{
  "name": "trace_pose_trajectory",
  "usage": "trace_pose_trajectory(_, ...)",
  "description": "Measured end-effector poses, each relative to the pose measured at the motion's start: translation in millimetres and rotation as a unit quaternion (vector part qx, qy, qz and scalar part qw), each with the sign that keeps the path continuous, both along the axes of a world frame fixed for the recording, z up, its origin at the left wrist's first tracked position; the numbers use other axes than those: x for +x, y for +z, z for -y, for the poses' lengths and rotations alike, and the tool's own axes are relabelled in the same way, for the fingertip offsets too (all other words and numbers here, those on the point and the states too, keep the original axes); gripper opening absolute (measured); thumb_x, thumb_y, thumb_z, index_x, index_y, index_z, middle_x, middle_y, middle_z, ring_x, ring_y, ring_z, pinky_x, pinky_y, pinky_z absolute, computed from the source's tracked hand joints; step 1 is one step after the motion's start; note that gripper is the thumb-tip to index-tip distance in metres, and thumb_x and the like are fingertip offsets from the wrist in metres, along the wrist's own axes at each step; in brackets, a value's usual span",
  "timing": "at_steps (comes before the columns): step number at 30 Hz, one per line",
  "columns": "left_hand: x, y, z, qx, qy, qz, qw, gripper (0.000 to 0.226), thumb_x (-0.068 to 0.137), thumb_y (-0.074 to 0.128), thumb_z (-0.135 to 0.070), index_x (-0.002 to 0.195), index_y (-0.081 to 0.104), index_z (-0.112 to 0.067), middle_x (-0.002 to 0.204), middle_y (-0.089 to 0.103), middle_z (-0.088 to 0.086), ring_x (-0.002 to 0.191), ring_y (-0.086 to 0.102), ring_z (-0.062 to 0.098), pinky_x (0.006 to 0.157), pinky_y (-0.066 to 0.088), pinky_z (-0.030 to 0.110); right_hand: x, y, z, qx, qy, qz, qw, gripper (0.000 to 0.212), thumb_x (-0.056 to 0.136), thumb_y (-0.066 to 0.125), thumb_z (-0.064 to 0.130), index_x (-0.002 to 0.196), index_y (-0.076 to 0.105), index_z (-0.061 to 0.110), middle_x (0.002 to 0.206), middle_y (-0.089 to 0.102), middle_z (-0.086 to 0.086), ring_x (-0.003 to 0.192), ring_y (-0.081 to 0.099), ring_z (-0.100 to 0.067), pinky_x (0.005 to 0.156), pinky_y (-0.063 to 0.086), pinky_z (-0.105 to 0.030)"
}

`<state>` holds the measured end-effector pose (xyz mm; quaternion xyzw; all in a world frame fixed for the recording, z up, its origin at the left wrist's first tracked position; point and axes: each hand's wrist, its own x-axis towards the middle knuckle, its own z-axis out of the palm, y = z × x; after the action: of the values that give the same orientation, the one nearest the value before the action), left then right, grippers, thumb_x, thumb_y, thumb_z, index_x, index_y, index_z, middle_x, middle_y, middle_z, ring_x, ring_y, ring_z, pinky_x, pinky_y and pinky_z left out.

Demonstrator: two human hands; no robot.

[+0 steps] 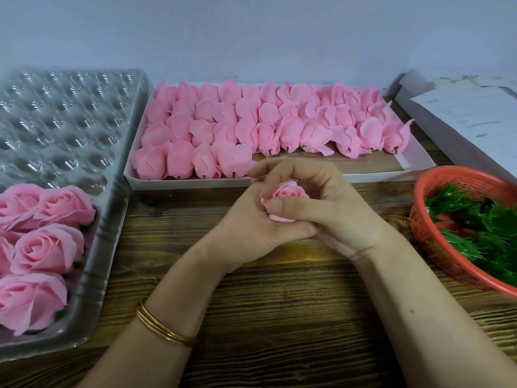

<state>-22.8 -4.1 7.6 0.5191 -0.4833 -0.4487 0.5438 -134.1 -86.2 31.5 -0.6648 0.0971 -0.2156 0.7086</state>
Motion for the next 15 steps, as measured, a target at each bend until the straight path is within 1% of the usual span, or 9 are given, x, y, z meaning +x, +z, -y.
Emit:
trace_pose_trajectory(3, -0.4, 1.1, -0.1, 0.010, -0.004, 0.010, 1.000, 0.026, 0.080, 0.074, 0.007, 0.103, 0.064, 0.005, 0.104, 0.069, 0.022, 0.105, 0.069, 0.027, 0.095, 0.056, 0.046, -1.1, -0.4, 2.1, -0.007, 0.009, -0.005, 1.000, 0.016, 0.071, 0.068, -0.003, 0.078, 0.068, 0.011, 0.105, 0.066, -0.005, 0.104, 0.063, -0.014, 0.094, 0.050, -0.027)
trace_pose_trajectory(5, -1.2, 2.7, -1.0, 0.015, -0.009, 0.012, 1.000, 0.025, 0.079, 0.075, 0.005, 0.102, 0.065, 0.004, 0.104, 0.069, 0.021, 0.104, 0.069, 0.027, 0.094, 0.056, 0.047, -1.4, -1.0, 3.4, -0.012, 0.014, -0.010, 1.000, 0.015, 0.071, 0.069, -0.002, 0.079, 0.068, 0.011, 0.107, 0.066, -0.006, 0.106, 0.062, -0.014, 0.095, 0.050, -0.028)
trace_pose_trajectory(7, -2.2, 3.4, -1.3, 0.016, -0.008, 0.011, 1.000, 0.029, 0.077, 0.076, 0.000, 0.103, 0.064, 0.005, 0.103, 0.069, 0.022, 0.103, 0.069, 0.029, 0.092, 0.056, 0.048, -1.4, -1.9, 4.1, -0.012, 0.019, -0.010, 1.000, 0.017, 0.068, 0.073, -0.001, 0.079, 0.068, 0.012, 0.107, 0.065, -0.007, 0.106, 0.062, -0.014, 0.093, 0.050, -0.027)
trace_pose_trajectory(9, -2.4, 4.1, -1.1, 0.018, -0.002, 0.009, 1.000, 0.031, 0.075, 0.075, -0.003, 0.103, 0.063, 0.004, 0.102, 0.069, 0.022, 0.102, 0.069, 0.031, 0.091, 0.057, 0.048, -1.1, -3.1, 4.4, 0.000, 0.023, -0.004, 1.000, 0.019, 0.064, 0.078, 0.006, 0.079, 0.070, 0.013, 0.105, 0.066, -0.006, 0.105, 0.062, -0.014, 0.090, 0.050, -0.026)
trace_pose_trajectory(11, -1.6, 4.4, -1.0, 0.024, -0.009, -0.003, 1.000, 0.032, 0.077, 0.076, 0.001, 0.106, 0.063, 0.003, 0.105, 0.069, 0.021, 0.104, 0.069, 0.028, 0.093, 0.057, 0.046, -0.3, -4.4, 4.7, 0.012, 0.025, 0.000, 1.000, 0.017, 0.064, 0.076, 0.015, 0.080, 0.070, 0.012, 0.103, 0.066, -0.005, 0.107, 0.061, -0.015, 0.090, 0.050, -0.027)
trace_pose_trajectory(13, -1.0, 5.0, -1.5, 0.028, -0.016, -0.011, 0.999, 0.033, 0.079, 0.075, 0.006, 0.110, 0.063, 0.000, 0.108, 0.069, 0.018, 0.106, 0.069, 0.024, 0.094, 0.056, 0.042, 0.1, -5.9, 5.7, 0.017, 0.024, -0.001, 1.000, 0.019, 0.064, 0.075, 0.017, 0.081, 0.069, 0.011, 0.104, 0.066, -0.006, 0.110, 0.061, -0.015, 0.091, 0.049, -0.028)
trace_pose_trajectory(15, -0.9, 5.9, -1.7, 0.024, -0.019, -0.018, 0.999, 0.035, 0.079, 0.075, 0.007, 0.110, 0.062, -0.002, 0.107, 0.069, 0.017, 0.105, 0.069, 0.022, 0.093, 0.057, 0.038, 0.3, -6.3, 6.1, 0.017, 0.023, -0.001, 1.000, 0.019, 0.064, 0.075, 0.017, 0.081, 0.070, 0.012, 0.105, 0.066, -0.006, 0.111, 0.060, -0.016, 0.091, 0.048, -0.028)
